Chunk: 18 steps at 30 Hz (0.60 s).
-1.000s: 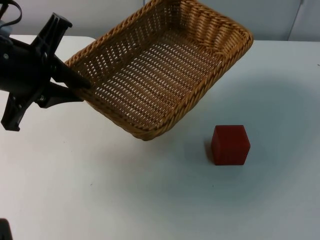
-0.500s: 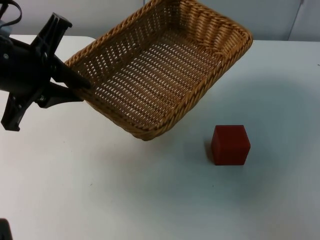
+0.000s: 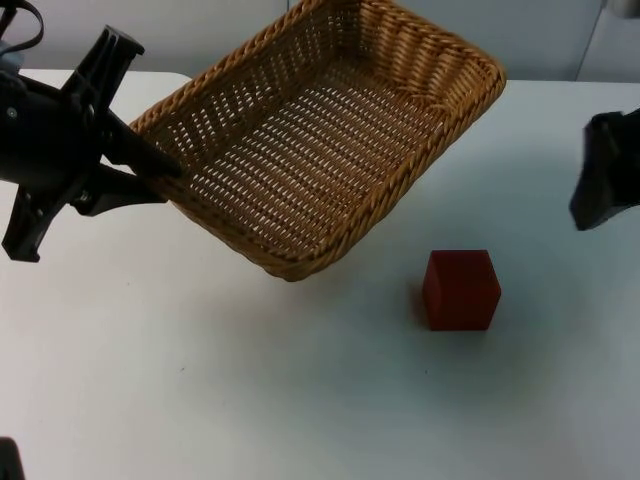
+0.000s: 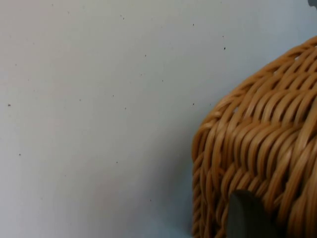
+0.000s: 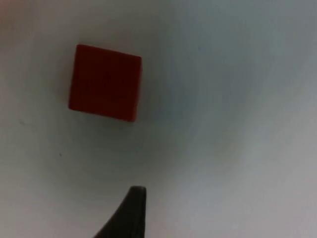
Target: Pick up the basket with the left hand and place the cube into the basket with the right hand.
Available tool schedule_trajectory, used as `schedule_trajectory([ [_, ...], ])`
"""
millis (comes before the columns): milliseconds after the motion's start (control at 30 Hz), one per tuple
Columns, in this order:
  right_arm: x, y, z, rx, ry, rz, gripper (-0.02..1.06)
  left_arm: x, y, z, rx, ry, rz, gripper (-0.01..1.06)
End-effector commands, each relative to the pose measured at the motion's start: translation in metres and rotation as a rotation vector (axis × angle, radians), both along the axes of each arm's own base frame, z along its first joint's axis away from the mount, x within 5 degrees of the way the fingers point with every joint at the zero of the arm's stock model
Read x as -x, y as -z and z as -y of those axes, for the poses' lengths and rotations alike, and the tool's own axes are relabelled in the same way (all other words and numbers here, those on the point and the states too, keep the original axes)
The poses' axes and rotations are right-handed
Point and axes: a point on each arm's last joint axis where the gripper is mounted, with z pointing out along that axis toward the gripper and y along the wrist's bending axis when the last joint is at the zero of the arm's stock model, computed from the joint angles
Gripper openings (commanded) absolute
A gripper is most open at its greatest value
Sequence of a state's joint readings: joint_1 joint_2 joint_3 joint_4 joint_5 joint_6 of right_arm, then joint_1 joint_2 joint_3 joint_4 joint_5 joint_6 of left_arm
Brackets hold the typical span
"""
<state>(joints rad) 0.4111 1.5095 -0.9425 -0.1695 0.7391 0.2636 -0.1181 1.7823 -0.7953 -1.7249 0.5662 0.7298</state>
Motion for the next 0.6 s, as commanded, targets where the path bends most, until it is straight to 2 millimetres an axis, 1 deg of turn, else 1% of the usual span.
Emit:
schedule_trajectory([
  [0,-0.019,0.025,-0.014,-0.100,-0.001,0.009,1.05,-0.001,-0.009,0.004,0.048,0.010,0.023,0.00],
  [33,-0.019,0.025,-0.014,-0.100,-0.001,0.009,1.05,-0.001,-0.009,0.004,0.048,0.010,0.023,0.00],
  [100,-0.028,0.042,-0.023,-0.159,0.006,-0.010,1.05,-0.001,-0.009,0.004,0.048,0.010,0.023,0.00],
  [133,-0.033,0.047,-0.026,-0.177,0.009,-0.007,1.05,-0.001,-0.009,0.004,0.048,0.010,0.023,0.00],
  [167,-0.037,0.053,-0.029,-0.179,0.008,-0.011,1.05,-0.001,-0.009,0.004,0.048,0.010,0.023,0.00],
  [200,-0.037,0.053,-0.029,-0.179,0.008,-0.011,1.05,-0.001,-0.009,0.004,0.048,0.010,0.023,0.00],
  [333,-0.048,0.072,-0.034,-0.185,0.023,-0.021,1.05,-0.001,-0.009,0.004,0.048,0.010,0.023,0.00],
  [367,-0.048,0.072,-0.034,-0.185,0.023,-0.021,1.05,-0.001,-0.009,0.004,0.048,0.010,0.023,0.00],
  [500,-0.054,0.087,-0.036,-0.181,0.028,-0.027,1.05,-0.001,-0.009,0.004,0.047,0.009,0.022,0.00],
  [567,-0.054,0.089,-0.036,-0.187,0.034,-0.024,1.05,-0.001,-0.009,0.004,0.047,0.009,0.022,0.00],
])
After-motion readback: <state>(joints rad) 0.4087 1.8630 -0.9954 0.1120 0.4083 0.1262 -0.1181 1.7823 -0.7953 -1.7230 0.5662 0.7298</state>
